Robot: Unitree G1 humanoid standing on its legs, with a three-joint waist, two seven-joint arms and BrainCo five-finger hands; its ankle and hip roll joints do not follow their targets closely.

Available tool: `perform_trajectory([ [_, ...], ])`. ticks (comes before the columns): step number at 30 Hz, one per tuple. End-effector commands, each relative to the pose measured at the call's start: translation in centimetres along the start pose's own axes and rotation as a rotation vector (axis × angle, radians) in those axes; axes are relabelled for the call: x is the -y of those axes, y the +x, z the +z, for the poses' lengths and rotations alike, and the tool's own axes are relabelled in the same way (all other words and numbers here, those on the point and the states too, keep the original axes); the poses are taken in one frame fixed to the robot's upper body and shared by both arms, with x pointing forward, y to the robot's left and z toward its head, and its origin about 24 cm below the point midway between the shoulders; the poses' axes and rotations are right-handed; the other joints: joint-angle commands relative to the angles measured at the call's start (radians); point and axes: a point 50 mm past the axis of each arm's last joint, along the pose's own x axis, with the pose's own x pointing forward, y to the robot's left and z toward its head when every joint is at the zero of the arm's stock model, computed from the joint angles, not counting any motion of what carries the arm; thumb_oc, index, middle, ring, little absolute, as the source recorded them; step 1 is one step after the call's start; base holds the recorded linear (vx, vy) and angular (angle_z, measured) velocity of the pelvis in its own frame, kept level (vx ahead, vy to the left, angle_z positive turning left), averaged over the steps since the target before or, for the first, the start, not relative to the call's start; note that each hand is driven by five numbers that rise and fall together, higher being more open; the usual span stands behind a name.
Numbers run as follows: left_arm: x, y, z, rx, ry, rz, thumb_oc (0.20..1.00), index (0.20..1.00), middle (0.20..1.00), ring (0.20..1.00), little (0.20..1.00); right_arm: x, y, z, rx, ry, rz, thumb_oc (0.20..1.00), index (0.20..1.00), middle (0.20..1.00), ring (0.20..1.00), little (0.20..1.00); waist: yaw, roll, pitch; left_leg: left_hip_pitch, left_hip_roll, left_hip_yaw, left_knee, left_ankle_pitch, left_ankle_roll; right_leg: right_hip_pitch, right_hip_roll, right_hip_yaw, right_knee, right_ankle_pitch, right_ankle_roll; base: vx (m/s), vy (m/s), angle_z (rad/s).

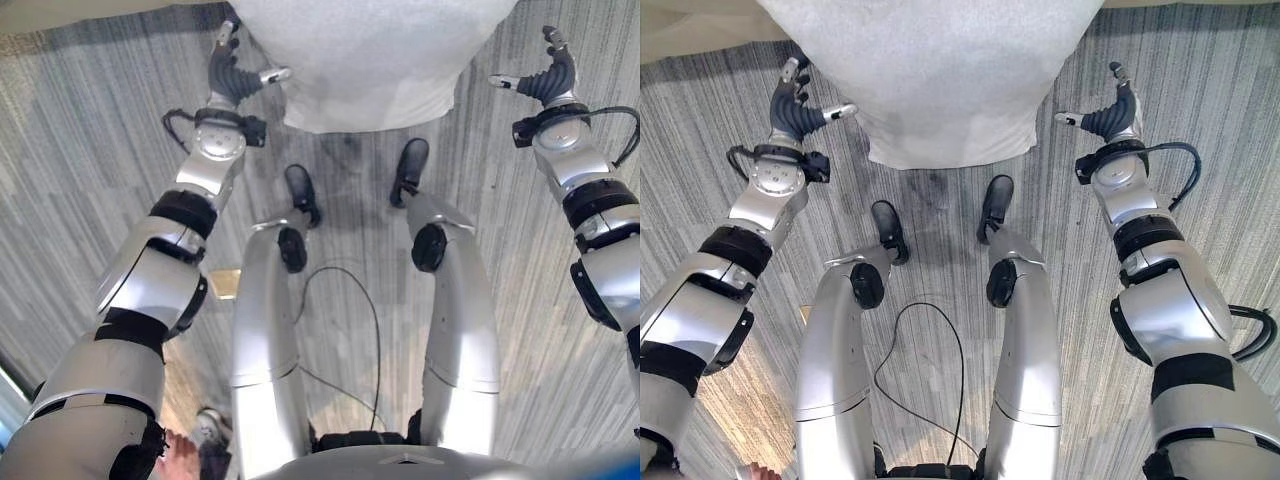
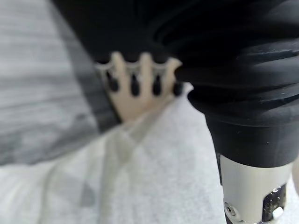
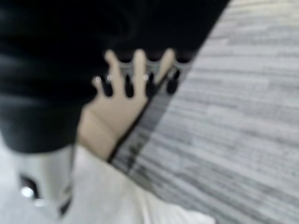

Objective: Pick up all the scattered cushions and arrange them neatly on the sofa.

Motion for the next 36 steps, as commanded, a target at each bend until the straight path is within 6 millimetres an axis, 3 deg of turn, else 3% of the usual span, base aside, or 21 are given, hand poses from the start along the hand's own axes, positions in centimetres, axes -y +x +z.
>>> perform_trajectory([
  [1,0.6,-1.4,-2.5,-0.061,-0.04,0.024,1.0,1.0,1.0,1.0,1.0,-1.0,-0.6,-0.8,-0.005,-0.023,0.023,1.0,1.0,1.0,1.0,1.0,-0.011,0.044,-0.111,-0.09,-0.009,-0.098,-0.076,0.087,-0.022,0.016,-0.002,0.086,0.157,-0.192,0.108,0.03,-0.006,0.06],
  [7,1.5,-1.1,-1.6,-0.036,-0.048,0.0,1.0,1.0,1.0,1.0,1.0,-1.0,-0.1,0.9,0.043,-0.025,0.027,1.0,1.0,1.0,1.0,1.0,-0.003,0.047,-0.108,-0.102,-0.005,-0.106,-0.059,0.081,-0.025,0.003,-0.007,0.082,0.176,-0.196,0.108,0.01,-0.006,0.01],
  [12,2.6,-1.0,-1.0,-0.02,-0.041,-0.034,1.0,1.0,1.0,1.0,1.0,-1.7,0.1,3.8,0.139,0.008,0.061,1.0,1.0,1.0,1.0,1.0,0.002,0.046,-0.103,-0.103,-0.009,-0.114,-0.046,0.082,-0.025,0.003,-0.008,0.082,0.19,-0.199,0.107,0.0,0.0,0.0],
  [14,3.5,-0.9,-0.2,0.003,-0.044,-0.063,1.0,1.0,1.0,1.0,1.0,-3.3,-0.3,6.2,0.214,0.075,0.122,1.0,1.0,1.0,1.0,1.0,0.005,0.046,-0.101,-0.103,-0.011,-0.122,-0.036,0.081,-0.024,0.002,-0.009,0.08,0.197,-0.197,0.108,0.02,0.002,0.04],
  [15,3.5,-0.9,-0.2,0.004,-0.044,-0.063,1.0,1.0,1.0,1.0,1.0,-3.2,-0.3,6.2,0.214,0.075,0.122,1.0,1.0,1.0,1.0,1.0,0.005,0.046,-0.1,-0.103,-0.011,-0.122,-0.036,0.08,-0.024,0.002,-0.009,0.08,0.197,-0.197,0.108,0.01,0.005,0.05],
  [16,4.4,-0.9,0.3,0.015,-0.048,-0.085,1.0,1.0,1.0,1.0,1.0,-4.5,-0.8,7.8,0.263,0.133,0.17,1.0,1.0,1.0,1.0,1.0,0.005,0.043,-0.098,-0.103,-0.01,-0.128,-0.032,0.081,-0.023,0.002,-0.008,0.081,0.2,-0.194,0.108,0.01,0.002,0.04],
  [17,4.4,-0.9,0.3,0.016,-0.048,-0.085,1.0,1.0,1.0,1.0,1.0,-4.5,-0.8,7.8,0.263,0.134,0.17,1.0,1.0,1.0,1.0,1.0,0.005,0.043,-0.098,-0.103,-0.01,-0.128,-0.031,0.081,-0.023,0.002,-0.008,0.081,0.201,-0.194,0.108,0.0,0.0,0.0],
  [18,5.2,-0.8,1.1,0.035,-0.063,-0.102,1.0,1.0,1.0,1.0,1.0,-6.0,-1.5,9.5,0.308,0.193,0.222,1.0,1.0,1.0,1.0,1.0,0.004,0.042,-0.095,-0.104,-0.008,-0.13,-0.029,0.081,-0.023,0.002,-0.009,0.083,0.203,-0.191,0.11,0.0,0.0,0.0],
  [19,5.2,-0.8,1.2,0.035,-0.063,-0.102,1.0,1.0,1.0,1.0,1.0,-5.9,-1.5,9.5,0.308,0.194,0.222,1.0,1.0,1.0,1.0,1.0,0.004,0.042,-0.094,-0.104,-0.008,-0.13,-0.029,0.081,-0.023,0.002,-0.008,0.083,0.203,-0.191,0.11,0.0,0.0,0.0],
  [20,6.1,-0.7,2.0,0.052,-0.099,-0.121,1.0,1.0,1.0,1.0,1.0,-7.6,-2.4,11.0,0.343,0.257,0.274,1.0,1.0,1.0,1.0,1.0,0.004,0.042,-0.093,-0.104,-0.006,-0.132,-0.025,0.081,-0.023,0.002,-0.008,0.082,0.205,-0.188,0.11,0.01,0.008,-0.03],
  [21,6.1,-0.7,2.0,0.052,-0.099,-0.121,1.0,1.0,1.0,1.0,1.0,-7.6,-2.4,11.0,0.343,0.257,0.274,1.0,1.0,1.0,1.0,1.0,0.004,0.041,-0.093,-0.104,-0.006,-0.132,-0.025,0.081,-0.023,0.002,-0.007,0.082,0.205,-0.188,0.11,0.01,0.019,-0.04],
  [22,6.8,-0.8,2.7,0.069,-0.136,-0.132,1.0,1.0,1.0,1.0,1.0,-9.0,-3.4,12.4,0.375,0.334,0.326,1.0,1.0,1.0,1.0,1.0,0.003,0.044,-0.093,-0.104,-0.008,-0.135,-0.022,0.08,-0.021,0.002,-0.005,0.083,0.208,-0.187,0.111,0.0,0.0,0.0],
  [23,7.2,-0.9,3.2,0.084,-0.16,-0.142,0.266,0.266,0.266,0.266,0.266,-9.8,-4.3,13.4,0.407,0.405,0.361,0.2,0.2,0.2,0.2,0.2,0.001,0.044,-0.097,-0.104,-0.008,-0.137,-0.019,0.08,-0.022,0.002,-0.003,0.084,0.209,-0.186,0.11,0.02,0.032,-0.02],
  [24,7.3,-1.0,3.4,0.094,-0.199,-0.134,0.2,0.2,0.2,0.2,0.2,-10.1,-4.9,14.2,0.436,0.472,0.374,0.2,0.2,0.2,0.2,0.2,0.0,0.044,-0.105,-0.104,-0.009,-0.139,-0.019,0.079,-0.022,0.002,0.0,0.085,0.211,-0.185,0.11,0.02,0.034,-0.02],
  [30,6.7,-1.4,3.5,0.107,-0.273,-0.121,0.2,0.2,0.2,0.2,0.2,-9.6,-6.0,15.1,0.503,0.59,0.378,0.2,0.2,0.2,0.2,0.2,-0.01,0.041,-0.161,-0.103,-0.011,-0.134,-0.051,0.086,-0.028,0.003,0.012,0.082,0.187,-0.18,0.109,0.0,0.009,-0.03],
  [33,6.5,-1.6,3.0,0.099,-0.289,-0.114,0.2,0.2,0.2,0.2,0.2,-9.3,-6.2,14.8,0.513,0.601,0.376,0.2,0.2,0.2,0.2,0.2,-0.013,0.038,-0.185,-0.084,-0.011,-0.12,-0.093,0.094,-0.032,0.02,0.014,0.08,0.153,-0.176,0.11,-0.04,0.004,-0.07],
  [36,6.3,-2.3,2.7,0.108,-0.34,-0.113,0.2,0.2,0.2,0.2,0.2,-9.0,-6.5,13.4,0.5,0.628,0.364,0.2,0.2,0.2,0.2,0.2,-0.021,0.045,-0.208,0.039,-0.005,-0.106,-0.234,0.118,-0.038,0.14,0.021,0.056,0.044,-0.165,0.125,-0.07,0.012,-0.07],
])
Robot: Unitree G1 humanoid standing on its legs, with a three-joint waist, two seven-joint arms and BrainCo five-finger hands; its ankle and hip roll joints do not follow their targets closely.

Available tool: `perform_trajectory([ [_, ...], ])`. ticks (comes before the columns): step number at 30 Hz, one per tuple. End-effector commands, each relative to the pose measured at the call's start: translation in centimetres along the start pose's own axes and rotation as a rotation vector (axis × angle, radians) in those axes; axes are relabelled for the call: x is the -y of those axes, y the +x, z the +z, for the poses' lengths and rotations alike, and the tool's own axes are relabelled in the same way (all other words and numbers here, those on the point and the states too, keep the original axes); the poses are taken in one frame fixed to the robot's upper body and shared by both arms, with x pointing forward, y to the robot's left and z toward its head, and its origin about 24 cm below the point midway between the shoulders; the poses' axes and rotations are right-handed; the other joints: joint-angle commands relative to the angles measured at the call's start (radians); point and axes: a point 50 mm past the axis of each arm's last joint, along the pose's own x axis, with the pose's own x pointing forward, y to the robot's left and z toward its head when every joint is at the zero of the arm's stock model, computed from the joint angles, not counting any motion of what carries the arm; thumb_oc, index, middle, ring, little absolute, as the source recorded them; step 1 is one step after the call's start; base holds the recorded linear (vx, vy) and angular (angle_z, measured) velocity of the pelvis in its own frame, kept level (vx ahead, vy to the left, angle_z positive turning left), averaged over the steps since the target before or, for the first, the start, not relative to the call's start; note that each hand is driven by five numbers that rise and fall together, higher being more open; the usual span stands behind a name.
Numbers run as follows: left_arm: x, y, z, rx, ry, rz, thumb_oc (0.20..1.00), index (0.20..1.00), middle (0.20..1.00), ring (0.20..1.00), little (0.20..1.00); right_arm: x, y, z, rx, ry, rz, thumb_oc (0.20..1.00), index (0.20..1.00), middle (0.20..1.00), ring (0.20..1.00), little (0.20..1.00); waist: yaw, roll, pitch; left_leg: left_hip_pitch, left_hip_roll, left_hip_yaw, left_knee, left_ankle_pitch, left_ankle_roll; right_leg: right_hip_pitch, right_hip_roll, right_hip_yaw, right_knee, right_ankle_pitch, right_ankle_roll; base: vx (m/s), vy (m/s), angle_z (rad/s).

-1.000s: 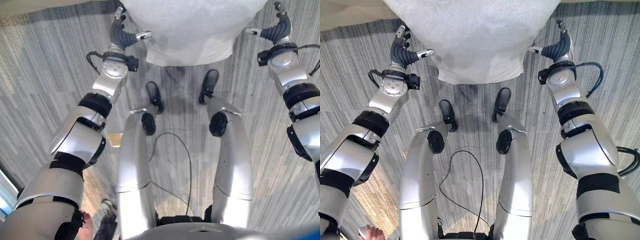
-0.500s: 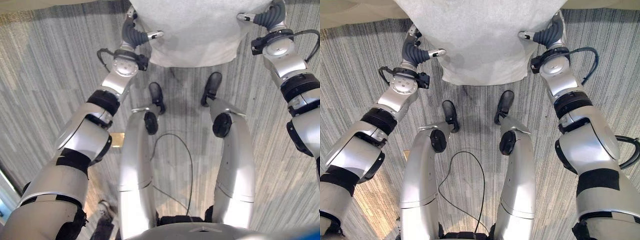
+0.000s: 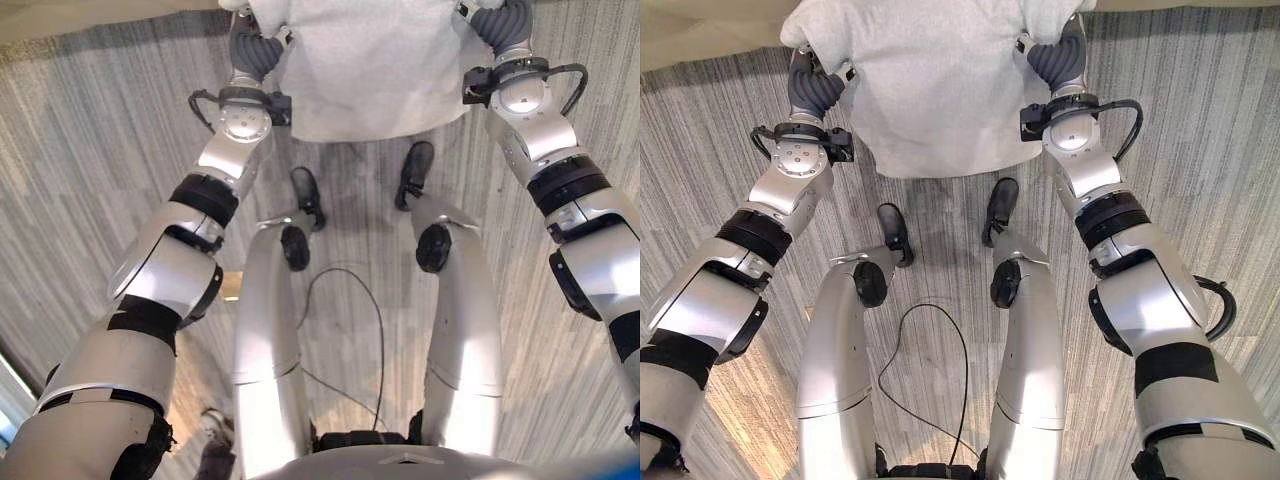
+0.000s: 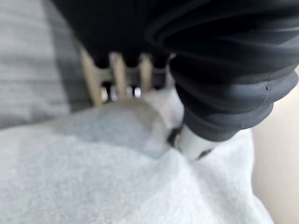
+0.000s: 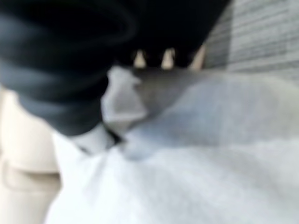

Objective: Pick up all the scattered cushions and arrange them neatly on the sofa.

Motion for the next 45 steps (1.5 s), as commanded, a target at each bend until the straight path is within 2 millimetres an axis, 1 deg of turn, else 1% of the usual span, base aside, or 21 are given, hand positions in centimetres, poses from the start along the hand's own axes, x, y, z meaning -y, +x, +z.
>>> perform_trajectory([
  [1,3.6,-2.7,-0.3,0.076,-0.199,-0.128,0.2,0.2,0.2,0.2,0.2,-6.6,-3.1,2.8,0.24,0.205,0.234,0.2,0.2,0.2,0.2,0.2,-0.031,0.041,-0.232,-0.073,-0.01,-0.136,-0.203,0.107,-0.04,0.038,0.012,0.042,0.091,-0.2,0.15,-0.06,-0.007,-0.04],
  [4,3.2,-3.6,-0.9,0.083,-0.23,-0.13,0.2,0.2,0.2,0.2,0.2,-6.4,-4.0,1.5,0.218,0.224,0.231,0.2,0.2,0.2,0.2,0.2,-0.036,0.045,-0.236,0.036,-0.008,-0.133,-0.29,0.123,-0.046,0.143,0.015,0.029,0.015,-0.189,0.157,-0.04,-0.01,0.01],
  [8,2.5,-6.1,-3.0,0.06,-0.281,-0.138,0.2,0.2,0.2,0.2,0.2,-6.2,-6.8,-2.0,0.153,0.199,0.254,0.2,0.2,0.2,0.2,0.2,-0.05,0.044,-0.267,0.239,0.002,-0.127,-0.43,0.15,-0.074,0.332,0.017,0.013,-0.129,-0.164,0.164,-0.04,-0.011,-0.02],
  [11,2.8,-7.5,-4.0,0.041,-0.282,-0.165,0.2,0.2,0.2,0.2,0.2,-6.3,-8.2,-3.3,0.122,0.196,0.268,0.2,0.2,0.2,0.2,0.2,-0.055,0.041,-0.277,0.342,0.002,-0.121,-0.495,0.161,-0.083,0.427,0.017,0.005,-0.193,-0.156,0.165,0.01,-0.039,-0.05],
  [13,3.0,-9.3,-5.2,0.013,-0.293,-0.188,0.2,0.2,0.2,0.2,0.2,-6.0,-10.2,-5.1,0.08,0.181,0.283,0.2,0.2,0.2,0.2,0.2,-0.064,0.034,-0.304,0.483,0.001,-0.112,-0.582,0.185,-0.104,0.565,0.024,-0.015,-0.29,-0.145,0.167,0.02,-0.083,0.03],
  [14,3.0,-9.9,-5.6,0.002,-0.298,-0.192,0.2,0.2,0.2,0.2,0.2,-6.0,-11.0,-5.5,0.07,0.173,0.291,0.2,0.2,0.2,0.2,0.2,-0.067,0.032,-0.307,0.524,0.003,-0.1,-0.618,0.223,-0.103,0.61,0.025,-0.027,-0.333,-0.112,0.159,-0.04,-0.049,0.04],
  [15,3.0,-10.0,-5.7,0.0,-0.298,-0.193,0.2,0.2,0.2,0.2,0.2,-6.0,-11.0,-5.6,0.069,0.172,0.291,0.2,0.2,0.2,0.2,0.2,-0.066,0.031,-0.302,0.535,0.003,-0.099,-0.624,0.225,-0.104,0.62,0.026,-0.027,-0.338,-0.11,0.159,0.02,-0.089,0.05],
  [16,3.5,-11.3,-6.6,-0.031,-0.317,-0.207,0.2,0.2,0.2,0.2,0.2,-5.9,-12.4,-6.4,0.048,0.166,0.3,0.2,0.2,0.2,0.2,0.2,-0.074,0.026,-0.314,0.639,0.005,-0.086,-0.669,0.242,-0.117,0.734,0.035,-0.039,-0.405,-0.108,0.159,0.11,-0.075,0.04],
  [19,4.0,-12.6,-7.4,-0.066,-0.334,-0.229,0.2,0.2,0.2,0.2,0.2,-5.8,-13.9,-7.5,0.01,0.156,0.304,0.2,0.2,0.2,0.2,0.2,-0.08,0.022,-0.306,0.738,0.019,-0.066,-0.695,0.253,-0.131,0.848,0.042,-0.057,-0.456,-0.11,0.154,0.13,-0.1,0.02],
  [20,4.3,-14.1,-8.2,-0.101,-0.349,-0.246,0.2,0.2,0.2,0.2,0.2,-5.1,-15.4,-8.5,-0.021,0.146,0.294,0.2,0.2,0.2,0.2,0.2,-0.094,0.01,-0.31,0.833,0.047,-0.028,-0.678,0.275,-0.148,1.021,0.059,-0.077,-0.544,-0.125,0.141,0.17,-0.173,0.07],
  [22,4.3,-14.1,-8.2,-0.101,-0.349,-0.246,0.2,0.2,0.2,0.2,0.2,-5.1,-15.4,-8.5,-0.021,0.146,0.294,0.2,0.2,0.2,0.2,0.2,-0.094,0.011,-0.306,0.838,0.048,-0.028,-0.678,0.275,-0.148,1.027,0.06,-0.078,-0.547,-0.124,0.141,0.13,-0.086,0.19],
  [24,4.0,-15.7,-9.5,-0.159,-0.362,-0.241,0.2,0.2,0.2,0.2,0.2,-4.5,-16.7,-9.2,-0.056,0.139,0.295,0.2,0.2,0.2,0.2,0.2,-0.104,-0.003,-0.33,0.938,0.075,0.023,-0.665,0.272,-0.147,1.176,0.079,-0.085,-0.62,-0.129,0.133,0.23,-0.027,0.26],
  [27,3.8,-16.5,-10.2,-0.193,-0.363,-0.233,0.2,0.2,0.2,0.2,0.2,-4.0,-17.3,-9.7,-0.079,0.126,0.297,0.2,0.2,0.2,0.2,0.2,-0.101,-0.013,-0.345,0.996,0.059,0.025,-0.69,0.271,-0.146,1.247,0.08,-0.087,-0.652,-0.128,0.14,0.21,0.06,0.0],
  [28,3.6,-17.2,-10.8,-0.219,-0.347,-0.24,0.2,0.2,0.2,0.2,0.2,-3.4,-18.0,-10.3,-0.108,0.11,0.295,0.2,0.2,0.2,0.2,0.2,-0.097,-0.018,-0.373,1.035,0.034,0.037,-0.776,0.291,-0.149,1.302,0.077,-0.09,-0.69,-0.12,0.153,0.18,0.077,0.0],
  [30,3.6,-17.5,-11.0,-0.229,-0.337,-0.243,0.2,0.2,0.2,0.2,0.2,-3.2,-18.2,-10.6,-0.121,0.107,0.287,0.2,0.2,0.2,0.2,0.2,-0.09,-0.024,-0.379,1.019,0.02,0.034,-0.792,0.311,-0.149,1.333,0.078,-0.091,-0.713,-0.114,0.158,0.23,0.134,0.16],
  [33,2.6,-19.3,-12.2,-0.284,-0.319,-0.229,0.2,0.2,0.2,0.2,0.2,-2.6,-19.3,-11.4,-0.167,0.099,0.294,0.2,0.2,0.2,0.2,0.2,-0.078,-0.026,-0.386,1.106,-0.03,0.011,-0.834,0.268,-0.121,1.429,0.065,-0.068,-0.721,-0.109,0.19,0.31,0.24,-0.11],
  [36,2.1,-20.4,-12.7,-0.313,-0.308,-0.242,0.2,0.2,0.2,0.2,0.2,-2.5,-20.1,-12.0,-0.199,0.086,0.308,0.2,0.2,0.2,0.2,0.2,-0.066,-0.032,-0.401,1.178,-0.058,0.054,-0.834,0.208,-0.084,1.45,0.02,-0.047,-0.679,-0.095,0.226,0.26,0.262,-0.78],
  [39,1.5,-21.2,-12.9,-0.327,-0.309,-0.235,0.2,0.2,0.2,0.2,0.2,-2.8,-20.4,-12.1,-0.213,0.093,0.324,0.2,0.2,0.2,0.2,0.2,-0.06,-0.039,-0.39,1.233,-0.093,0.076,-0.82,0.152,-0.034,1.395,-0.025,-0.006,-0.511,-0.004,0.279,0.15,0.215,-0.58],
  [40,1.5,-21.2,-12.9,-0.326,-0.308,-0.235,0.2,0.2,0.2,0.2,0.2,-2.8,-20.4,-12.1,-0.213,0.093,0.324,0.2,0.2,0.2,0.2,0.2,-0.058,-0.039,-0.393,1.23,-0.092,0.078,-0.822,0.155,-0.034,1.392,-0.023,-0.004,-0.513,0.0,0.278,0.12,0.198,-0.46],
  [41,1.1,-21.2,-13.0,-0.328,-0.3,-0.228,0.2,0.2,0.2,0.2,0.2,-2.9,-20.4,-12.1,-0.213,0.098,0.33,0.2,0.2,0.2,0.2,0.2,-0.061,-0.028,-0.382,1.259,-0.095,0.09,-0.825,0.14,-0.01,1.339,-0.022,0.018,-0.389,0.029,0.289,0.07,0.125,-0.55],
  [45,0.8,-21.0,-13.2,-0.329,-0.29,-0.215,0.2,0.2,0.2,0.2,0.2,-2.8,-20.2,-12.0,-0.21,0.115,0.316,0.2,0.2,0.2,0.2,0.2,-0.066,-0.018,-0.388,1.313,-0.114,0.117,-0.848,0.115,-0.002,1.285,-0.038,-0.023,-0.369,0.016,0.278,0.18,0.141,-0.27],
])
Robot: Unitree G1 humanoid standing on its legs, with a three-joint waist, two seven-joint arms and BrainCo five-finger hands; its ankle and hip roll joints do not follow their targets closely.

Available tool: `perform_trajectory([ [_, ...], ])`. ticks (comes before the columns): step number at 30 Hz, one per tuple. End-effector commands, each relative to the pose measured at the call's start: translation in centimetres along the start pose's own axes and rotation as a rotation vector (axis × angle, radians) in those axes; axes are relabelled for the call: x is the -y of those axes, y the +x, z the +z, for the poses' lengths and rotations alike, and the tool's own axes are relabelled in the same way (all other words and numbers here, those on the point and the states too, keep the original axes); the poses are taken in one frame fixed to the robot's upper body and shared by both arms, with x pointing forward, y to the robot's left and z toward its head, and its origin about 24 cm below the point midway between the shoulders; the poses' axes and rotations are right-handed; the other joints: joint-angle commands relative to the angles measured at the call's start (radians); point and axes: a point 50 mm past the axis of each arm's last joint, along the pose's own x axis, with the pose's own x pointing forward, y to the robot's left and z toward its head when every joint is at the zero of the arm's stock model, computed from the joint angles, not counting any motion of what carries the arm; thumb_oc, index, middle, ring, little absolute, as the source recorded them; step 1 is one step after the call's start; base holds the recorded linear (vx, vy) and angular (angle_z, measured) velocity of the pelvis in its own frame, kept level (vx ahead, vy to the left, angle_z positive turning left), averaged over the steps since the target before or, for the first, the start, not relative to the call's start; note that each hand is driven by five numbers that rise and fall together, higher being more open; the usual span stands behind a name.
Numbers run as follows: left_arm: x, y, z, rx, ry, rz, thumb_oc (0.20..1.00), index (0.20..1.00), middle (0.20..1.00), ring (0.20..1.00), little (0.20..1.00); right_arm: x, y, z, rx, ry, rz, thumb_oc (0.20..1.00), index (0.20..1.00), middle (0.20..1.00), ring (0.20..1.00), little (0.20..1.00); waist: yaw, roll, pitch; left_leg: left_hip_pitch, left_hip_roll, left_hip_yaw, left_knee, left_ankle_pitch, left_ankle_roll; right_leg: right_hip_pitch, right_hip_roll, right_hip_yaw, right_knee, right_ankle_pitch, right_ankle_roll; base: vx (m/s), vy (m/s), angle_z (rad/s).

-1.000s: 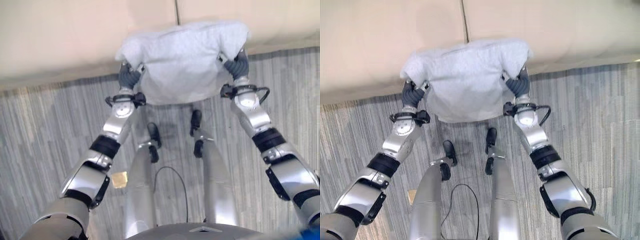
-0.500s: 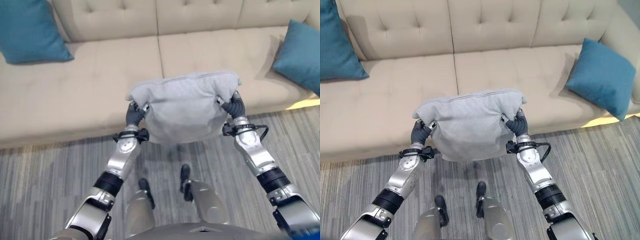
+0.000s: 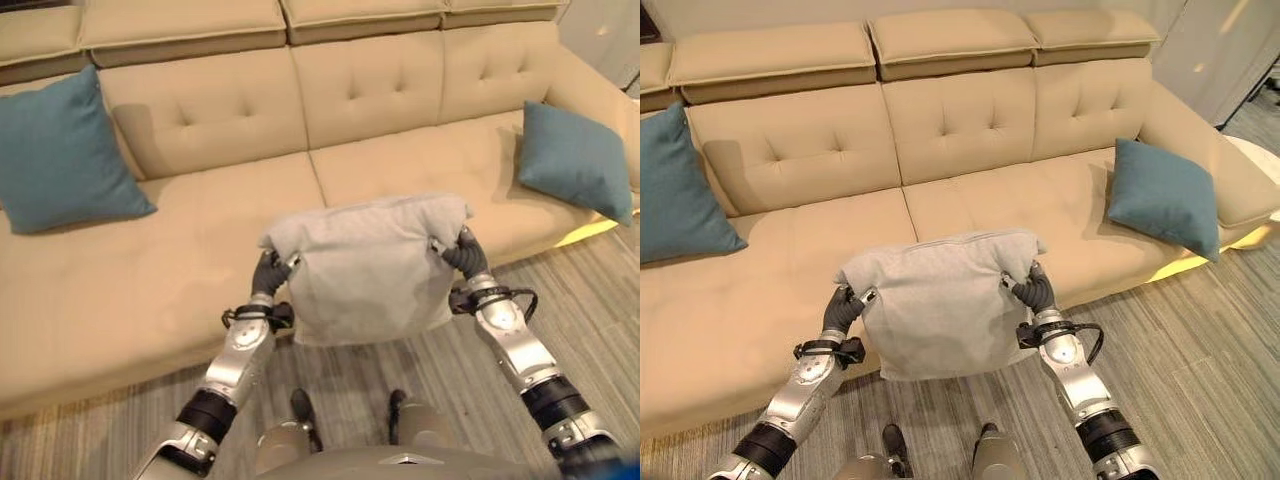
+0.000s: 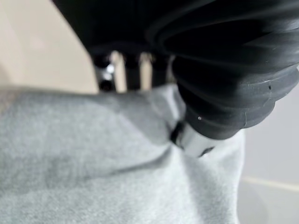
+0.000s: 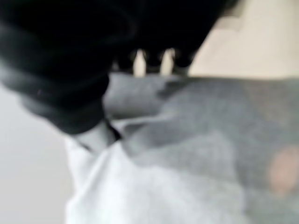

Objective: Pick up all the scattered cushions and arrange them neatly on the sofa.

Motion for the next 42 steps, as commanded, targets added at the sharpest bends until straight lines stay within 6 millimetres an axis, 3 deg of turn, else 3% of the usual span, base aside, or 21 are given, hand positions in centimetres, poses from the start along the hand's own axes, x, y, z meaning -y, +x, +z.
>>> perform_trajectory([
  [1,2.9,0.7,4.9,0.245,-0.042,-0.141,0.2,0.2,0.2,0.2,0.2,-1.0,1.7,6.1,0.292,0.034,0.069,0.2,0.2,0.2,0.2,0.2,-0.005,0.026,-0.041,0.027,0.026,-0.068,0.048,-0.092,-0.041,0.039,0.033,-0.064,-0.061,0.022,0.013,0.22,0.016,-0.24],
  [3,2.9,0.7,4.8,0.242,-0.046,-0.146,0.2,0.2,0.2,0.2,0.2,-0.8,1.7,6.3,0.299,0.029,0.068,0.2,0.2,0.2,0.2,0.2,-0.014,0.025,-0.043,0.046,0.016,-0.068,0.039,-0.103,-0.043,0.029,0.041,-0.074,-0.138,0.024,0.008,0.24,-0.02,-0.16],
  [4,3.0,0.8,5.0,0.25,-0.049,-0.148,0.2,0.2,0.2,0.2,0.2,-0.7,1.9,6.8,0.316,0.025,0.07,0.2,0.2,0.2,0.2,0.2,-0.025,0.014,-0.043,0.084,-0.003,-0.069,0.03,-0.123,-0.047,0.009,0.042,-0.089,-0.291,0.058,0.013,0.25,-0.077,-0.13],
  [5,3.0,0.9,5.2,0.257,-0.049,-0.145,0.2,0.2,0.2,0.2,0.2,-0.8,2.0,6.9,0.321,0.022,0.073,0.2,0.2,0.2,0.2,0.2,-0.031,0.01,-0.044,0.1,-0.008,-0.068,0.026,-0.132,-0.05,0.0,0.045,-0.106,-0.347,0.073,0.019,0.26,-0.075,-0.09],
  [9,3.5,1.2,5.5,0.27,-0.059,-0.156,0.2,0.2,0.2,0.2,0.2,-0.6,2.0,7.0,0.323,0.017,0.07,0.2,0.2,0.2,0.2,0.2,-0.05,0.008,-0.042,0.144,-0.017,-0.077,0.027,-0.169,-0.057,-0.003,0.058,-0.104,-0.413,0.094,0.031,0.24,-0.11,0.04],
  [12,4.5,0.7,4.3,0.226,-0.098,-0.186,0.2,0.2,0.2,0.2,0.2,0.1,1.3,6.0,0.293,-0.002,0.067,0.2,0.2,0.2,0.2,0.2,-0.071,0.008,-0.06,0.139,0.006,-0.107,0.122,-0.209,-0.086,0.041,0.073,-0.061,-0.374,0.088,-0.003,0.27,-0.198,0.34],
  [13,4.7,0.6,3.9,0.21,-0.112,-0.192,0.2,0.2,0.2,0.2,0.2,0.3,0.9,5.6,0.281,-0.003,0.069,0.2,0.2,0.2,0.2,0.2,-0.078,0.013,-0.063,0.118,0.037,-0.107,0.208,-0.182,-0.113,0.06,0.076,-0.077,-0.364,0.074,-0.023,0.22,-0.237,0.44],
  [15,5.3,0.6,3.8,0.197,-0.122,-0.209,0.2,0.2,0.2,0.2,0.2,1.1,0.4,5.1,0.263,-0.01,0.046,0.2,0.2,0.2,0.2,0.2,-0.08,0.007,-0.053,0.018,0.105,-0.131,0.428,-0.066,-0.164,0.101,0.088,-0.096,-0.357,0.045,-0.067,0.16,-0.287,0.32],
  [16,5.5,0.5,3.8,0.194,-0.132,-0.221,0.2,0.2,0.2,0.2,0.2,1.3,0.2,5.0,0.259,-0.014,0.043,0.2,0.2,0.2,0.2,0.2,-0.075,0.001,-0.047,-0.026,0.13,-0.142,0.511,-0.022,-0.172,0.124,0.099,-0.11,-0.357,0.023,-0.092,0.15,-0.275,0.65],
  [18,5.5,0.3,3.3,0.169,-0.14,-0.223,0.2,0.2,0.2,0.2,0.2,1.8,-0.2,4.5,0.238,-0.002,0.022,0.2,0.2,0.2,0.2,0.2,-0.063,-0.018,-0.046,-0.099,0.165,-0.109,0.562,-0.013,-0.152,0.182,0.109,-0.123,-0.365,-0.019,-0.119,0.21,-0.218,0.45],
  [20,5.5,0.3,3.3,0.169,-0.14,-0.223,0.2,0.2,0.2,0.2,0.2,1.8,-0.2,4.5,0.238,-0.002,0.022,0.2,0.2,0.2,0.2,0.2,-0.064,-0.018,-0.047,-0.1,0.164,-0.108,0.56,-0.012,-0.151,0.181,0.108,-0.123,-0.365,-0.019,-0.119,0.17,-0.058,0.05],
  [21,5.6,0.2,3.2,0.161,-0.128,-0.23,0.2,0.2,0.2,0.2,0.2,2.2,-0.6,4.1,0.225,-0.01,0.015,0.2,0.2,0.2,0.2,0.2,-0.053,-0.023,-0.044,-0.13,0.164,-0.081,0.41,-0.053,-0.127,0.222,0.11,-0.123,-0.375,-0.045,-0.104,0.21,-0.013,0.08],
  [22,5.6,0.2,3.2,0.161,-0.128,-0.23,0.2,0.2,0.2,0.2,0.2,2.2,-0.6,4.1,0.225,-0.01,0.015,0.2,0.2,0.2,0.2,0.2,-0.052,-0.024,-0.043,-0.129,0.163,-0.081,0.409,-0.053,-0.127,0.222,0.11,-0.123,-0.375,-0.045,-0.104,0.3,0.017,0.06],
  [23,5.6,0.2,3.3,0.164,-0.125,-0.229,0.2,0.2,0.2,0.2,0.2,2.2,-0.6,4.1,0.225,-0.015,0.011,0.2,0.2,0.2,0.2,0.2,-0.048,-0.019,-0.043,-0.143,0.162,-0.079,0.332,-0.04,-0.128,0.232,0.113,-0.121,-0.377,-0.054,-0.099,0.23,0.101,0.11],
  [24,5.6,0.3,3.5,0.171,-0.126,-0.223,0.2,0.2,0.2,0.2,0.2,2.3,-0.5,4.2,0.225,-0.02,0.005,0.2,0.2,0.2,0.2,0.2,-0.035,-0.007,-0.041,-0.158,0.162,-0.098,0.191,0.033,-0.141,0.253,0.123,-0.113,-0.375,-0.073,-0.096,0.31,0.139,-0.08],
  [27,5.6,0.0,3.2,0.156,-0.146,-0.224,0.2,0.2,0.2,0.2,0.2,2.5,-0.7,4.0,0.217,-0.024,-0.002,0.2,0.2,0.2,0.2,0.2,-0.033,0.013,-0.054,-0.124,0.166,-0.095,0.053,0.081,-0.157,0.301,0.132,-0.11,-0.371,-0.106,-0.082,0.39,0.181,-0.07],
  [31,5.7,-0.1,3.3,0.16,-0.136,-0.241,0.2,0.2,0.2,0.2,0.2,2.3,-0.7,4.0,0.218,-0.037,0.004,0.2,0.2,0.2,0.2,0.2,-0.031,0.014,-0.067,-0.09,0.131,-0.086,0.055,0.061,-0.14,0.313,0.105,-0.101,-0.346,-0.115,-0.069,0.19,0.16,-0.03],
  [34,5.5,0.1,3.6,0.175,-0.116,-0.24,0.2,0.2,0.2,0.2,0.2,2.0,-0.4,4.4,0.231,-0.027,0.009,0.2,0.2,0.2,0.2,0.2,-0.018,0.011,-0.073,-0.068,0.094,-0.06,0.069,0.007,-0.106,0.293,0.057,-0.093,-0.273,-0.113,-0.039,0.17,0.238,-0.33],
  [35,5.0,0.3,4.1,0.194,-0.11,-0.223,0.2,0.2,0.2,0.2,0.2,1.7,0.1,5.0,0.256,-0.017,0.011,0.2,0.2,0.2,0.2,0.2,-0.016,0.011,-0.064,-0.047,0.071,-0.05,0.078,-0.025,-0.079,0.254,0.021,-0.085,-0.174,-0.078,-0.016,0.07,0.15,-0.13],
  [39,4.1,0.7,5.0,0.237,-0.084,-0.19,0.2,0.2,0.2,0.2,0.2,1.0,0.8,5.9,0.289,0.013,0.022,0.2,0.2,0.2,0.2,0.2,-0.01,0.011,-0.049,-0.014,0.044,-0.035,0.077,-0.061,-0.048,0.161,0.003,-0.043,-0.054,-0.044,0.002,0.07,0.15,-0.13],
  [42,3.6,0.8,5.2,0.249,-0.087,-0.174,0.2,0.2,0.2,0.2,0.2,1.1,1.0,5.9,0.286,0.013,0.025,0.2,0.2,0.2,0.2,0.2,-0.014,0.02,-0.058,0.007,0.034,-0.046,0.046,-0.064,-0.05,0.122,0.026,-0.029,-0.139,-0.032,-0.006,0.1,0.019,-0.2],
])
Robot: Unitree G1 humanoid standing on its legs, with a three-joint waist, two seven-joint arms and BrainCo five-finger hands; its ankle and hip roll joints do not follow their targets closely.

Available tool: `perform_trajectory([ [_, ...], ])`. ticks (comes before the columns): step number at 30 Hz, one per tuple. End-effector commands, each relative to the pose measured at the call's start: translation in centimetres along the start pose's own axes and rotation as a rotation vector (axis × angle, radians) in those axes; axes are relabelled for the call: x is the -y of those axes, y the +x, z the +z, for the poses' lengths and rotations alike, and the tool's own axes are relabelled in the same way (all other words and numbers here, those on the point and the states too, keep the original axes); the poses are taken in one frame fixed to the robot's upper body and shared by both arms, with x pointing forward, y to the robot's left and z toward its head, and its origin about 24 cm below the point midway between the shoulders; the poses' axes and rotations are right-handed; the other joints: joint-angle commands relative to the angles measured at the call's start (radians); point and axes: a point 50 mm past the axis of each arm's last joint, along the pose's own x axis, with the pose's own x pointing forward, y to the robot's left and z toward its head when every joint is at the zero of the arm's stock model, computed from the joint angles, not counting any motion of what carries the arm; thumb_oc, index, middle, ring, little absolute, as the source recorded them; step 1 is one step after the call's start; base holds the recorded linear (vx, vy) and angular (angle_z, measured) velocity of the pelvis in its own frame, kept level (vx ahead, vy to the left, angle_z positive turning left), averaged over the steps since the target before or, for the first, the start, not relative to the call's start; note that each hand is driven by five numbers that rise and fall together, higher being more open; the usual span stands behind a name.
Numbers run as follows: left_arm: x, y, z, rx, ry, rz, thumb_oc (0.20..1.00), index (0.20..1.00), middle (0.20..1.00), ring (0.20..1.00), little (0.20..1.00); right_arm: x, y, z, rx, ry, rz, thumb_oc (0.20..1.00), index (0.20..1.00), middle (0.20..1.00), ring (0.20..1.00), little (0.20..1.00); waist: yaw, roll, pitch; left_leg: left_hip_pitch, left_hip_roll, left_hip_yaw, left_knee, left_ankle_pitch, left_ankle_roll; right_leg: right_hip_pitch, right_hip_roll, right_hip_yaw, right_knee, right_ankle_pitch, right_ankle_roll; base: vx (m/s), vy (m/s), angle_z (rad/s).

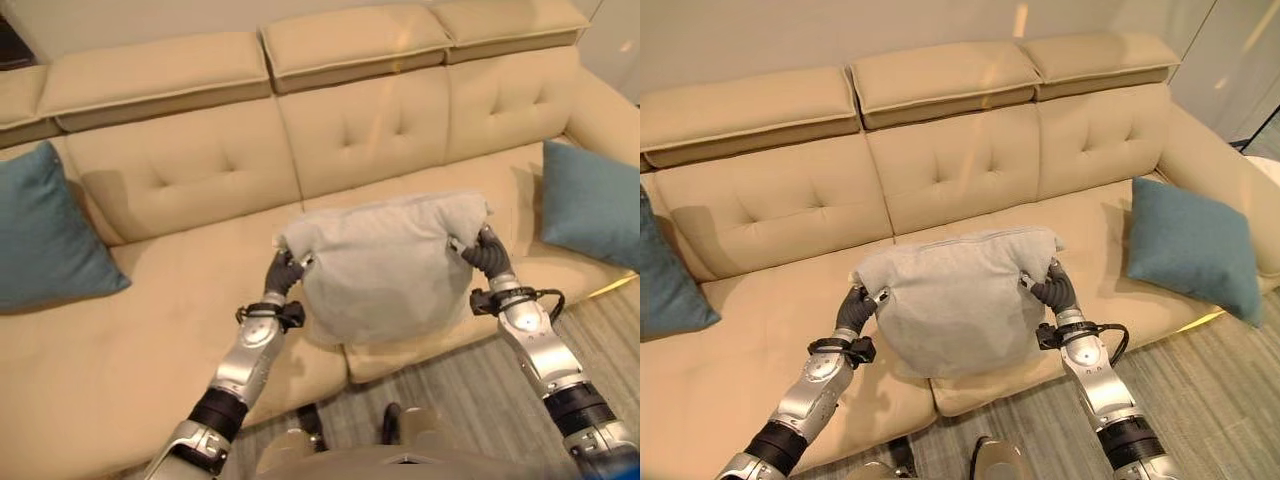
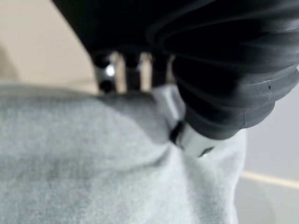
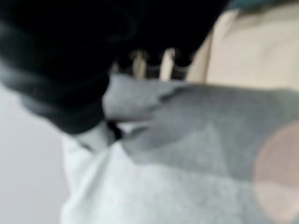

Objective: Pick up all the scattered cushions and arrange them neatly on the sofa.

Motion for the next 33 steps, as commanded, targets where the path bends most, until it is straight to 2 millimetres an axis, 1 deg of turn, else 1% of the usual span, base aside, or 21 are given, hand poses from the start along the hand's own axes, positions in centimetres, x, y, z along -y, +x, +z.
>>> perform_trajectory([
  [1,2.7,0.7,4.9,0.259,-0.041,-0.12,0.2,0.2,0.2,0.2,0.2,-0.9,1.6,5.1,0.263,0.05,0.033,0.2,0.2,0.2,0.2,0.2,-0.014,-0.023,-0.059,-0.025,0.046,-0.065,0.066,-0.076,-0.046,0.015,0.005,0.052,-0.162,0.152,0.066,0.1,-0.042,-0.12],
  [2,2.7,0.7,5.0,0.262,-0.043,-0.118,0.2,0.2,0.2,0.2,0.2,-0.8,1.6,5.1,0.261,0.049,0.029,0.2,0.2,0.2,0.2,0.2,-0.02,-0.026,-0.059,-0.02,0.038,-0.071,0.058,-0.076,-0.048,-0.004,0.017,0.071,-0.221,0.176,0.068,0.07,-0.034,-0.08],
  [3,2.7,0.7,5.0,0.263,-0.044,-0.118,0.2,0.2,0.2,0.2,0.2,-0.8,1.6,5.1,0.261,0.049,0.029,0.2,0.2,0.2,0.2,0.2,-0.021,-0.025,-0.059,-0.019,0.039,-0.072,0.057,-0.077,-0.048,0.0,0.018,0.07,-0.227,0.179,0.069,0.09,-0.067,0.08],
  [4,2.8,0.9,5.4,0.278,-0.037,-0.126,0.2,0.2,0.2,0.2,0.2,-0.5,1.4,4.8,0.252,0.048,0.02,0.2,0.2,0.2,0.2,0.2,-0.039,-0.031,-0.049,-0.012,0.029,-0.093,0.064,-0.09,-0.054,-0.003,0.031,0.11,-0.29,0.187,0.074,0.11,-0.072,0.21],
  [5,2.9,1.0,5.4,0.278,-0.033,-0.132,0.2,0.2,0.2,0.2,0.2,-0.2,1.3,4.6,0.245,0.045,0.013,0.2,0.2,0.2,0.2,0.2,-0.046,-0.035,-0.047,-0.005,0.029,-0.1,0.068,-0.094,-0.054,-0.013,0.04,0.129,-0.28,0.196,0.076,0.11,-0.074,0.29],
  [7,3.0,1.0,5.4,0.28,-0.027,-0.144,0.2,0.2,0.2,0.2,0.2,0.2,1.0,4.1,0.226,0.043,-0.005,0.2,0.2,0.2,0.2,0.2,-0.047,-0.042,-0.05,-0.005,0.024,-0.111,0.076,-0.1,-0.058,0.003,0.043,0.134,-0.292,0.197,0.069,0.09,-0.077,0.6],
  [8,3.0,1.0,5.4,0.28,-0.027,-0.144,0.2,0.2,0.2,0.2,0.2,0.2,1.0,4.1,0.226,0.043,-0.005,0.2,0.2,0.2,0.2,0.2,-0.048,-0.042,-0.05,-0.005,0.024,-0.113,0.077,-0.1,-0.058,0.004,0.043,0.133,-0.294,0.197,0.069,0.14,-0.146,0.59],
  [13,2.6,0.4,4.8,0.258,-0.027,-0.153,0.2,0.2,0.2,0.2,0.2,1.1,0.2,3.1,0.192,0.038,-0.015,0.2,0.2,0.2,0.2,0.2,-0.041,-0.041,-0.08,0.01,0.038,-0.128,0.047,-0.091,-0.078,0.074,0.044,0.07,-0.374,0.2,0.05,0.12,-0.127,0.26],
  [17,2.5,0.2,4.7,0.251,-0.023,-0.153,0.2,0.2,0.2,0.2,0.2,1.2,0.1,3.1,0.19,0.042,-0.017,0.2,0.2,0.2,0.2,0.2,-0.039,-0.034,-0.082,0.018,0.043,-0.139,0.022,-0.079,-0.088,0.099,0.047,0.039,-0.401,0.198,0.048,0.1,-0.063,0.22],
  [20,2.4,0.5,5.3,0.274,-0.013,-0.142,0.2,0.2,0.2,0.2,0.2,1.3,0.3,3.6,0.21,0.033,-0.025,0.2,0.2,0.2,0.2,0.2,-0.036,-0.026,-0.076,0.017,0.045,-0.14,0.0,-0.069,-0.092,0.097,0.049,0.028,-0.409,0.197,0.048,0.07,-0.033,0.12],
  [21,2.3,0.7,5.7,0.289,-0.01,-0.137,0.2,0.2,0.2,0.2,0.2,1.5,0.5,3.9,0.221,0.029,-0.031,0.2,0.2,0.2,0.2,0.2,-0.036,-0.025,-0.074,0.015,0.044,-0.14,-0.006,-0.067,-0.094,0.094,0.05,0.027,-0.413,0.197,0.047,0.0,0.0,0.0],
  [22,2.4,1.3,6.9,0.333,0.004,-0.128,0.2,0.2,0.2,0.2,0.2,1.7,1.0,4.8,0.253,0.017,-0.042,0.2,0.2,0.2,0.2,0.2,-0.033,-0.022,-0.064,0.003,0.045,-0.141,-0.012,-0.061,-0.096,0.082,0.05,0.023,-0.417,0.199,0.047,0.0,0.0,0.0],
  [23,2.4,1.3,6.9,0.334,0.004,-0.127,0.2,0.2,0.2,0.2,0.2,1.7,1.0,4.9,0.255,0.017,-0.043,0.2,0.2,0.2,0.2,0.2,-0.034,-0.022,-0.063,0.001,0.045,-0.142,-0.012,-0.061,-0.096,0.081,0.05,0.022,-0.416,0.199,0.047,0.0,0.0,0.0],
  [24,2.3,1.6,7.6,0.358,0.013,-0.121,0.2,0.2,0.2,0.2,0.2,1.8,1.3,5.3,0.271,0.011,-0.045,0.2,0.2,0.2,0.2,0.2,-0.031,-0.021,-0.06,-0.006,0.044,-0.143,-0.012,-0.06,-0.098,0.075,0.05,0.022,-0.418,0.201,0.047,-0.01,-0.014,0.06],
  [27,2.5,2.7,10.4,0.455,0.037,-0.109,0.2,0.2,0.2,0.2,0.2,2.0,2.7,7.6,0.345,-0.005,-0.059,0.2,0.2,0.2,0.2,0.2,-0.024,-0.017,-0.041,-0.044,0.046,-0.148,-0.012,-0.052,-0.1,0.038,0.049,0.023,-0.418,0.208,0.048,-0.04,-0.018,0.11],
  [28,2.5,2.7,10.5,0.457,0.037,-0.108,0.2,0.2,0.2,0.2,0.2,2.0,2.8,7.6,0.348,-0.005,-0.059,0.2,0.2,0.2,0.2,0.2,-0.025,-0.017,-0.04,-0.047,0.046,-0.148,-0.012,-0.052,-0.1,0.036,0.049,0.023,-0.417,0.209,0.048,-0.06,-0.015,0.11],
  [29,2.9,3.4,12.6,0.527,0.047,-0.1,0.2,0.2,0.2,0.2,0.2,2.1,3.8,9.4,0.401,-0.006,-0.071,0.2,0.2,0.2,0.2,0.2,-0.019,-0.015,-0.03,-0.078,0.047,-0.154,-0.012,-0.044,-0.102,0.006,0.047,0.025,-0.416,0.215,0.049,-0.07,-0.014,0.11],
  [30,3.1,3.8,13.5,0.555,0.052,-0.098,0.2,0.2,0.2,0.2,0.2,2.0,4.3,10.2,0.424,-0.003,-0.071,0.2,0.2,0.2,0.2,0.2,-0.016,-0.014,-0.027,-0.091,0.047,-0.157,-0.013,-0.039,-0.103,-0.007,0.047,0.026,-0.415,0.218,0.05,-0.07,-0.014,0.12],
  [31,3.1,3.8,13.6,0.557,0.052,-0.097,0.2,0.2,0.2,0.2,0.2,2.0,4.4,10.3,0.427,-0.003,-0.071,0.2,0.2,0.2,0.2,0.2,-0.017,-0.014,-0.026,-0.094,0.047,-0.157,-0.012,-0.039,-0.102,-0.011,0.047,0.026,-0.414,0.219,0.049,-0.05,-0.014,0.09],
  [32,3.4,4.4,15.9,0.626,0.074,-0.094,0.2,0.2,0.2,0.2,0.2,2.5,5.3,12.2,0.477,-0.022,-0.09,0.2,0.2,0.2,0.2,0.2,-0.013,-0.012,-0.019,-0.122,0.047,-0.161,-0.012,-0.03,-0.105,-0.037,0.046,0.03,-0.412,0.224,0.05,-0.05,-0.009,0.06],
  [33,3.6,4.7,17.1,0.663,0.09,-0.094,0.2,0.2,0.2,0.2,0.2,2.8,5.8,13.5,0.513,-0.035,-0.1,0.2,0.2,0.2,0.2,0.2,-0.01,-0.01,-0.015,-0.138,0.047,-0.165,-0.012,-0.025,-0.106,-0.054,0.047,0.032,-0.407,0.226,0.051,-0.08,-0.012,0.05],
])
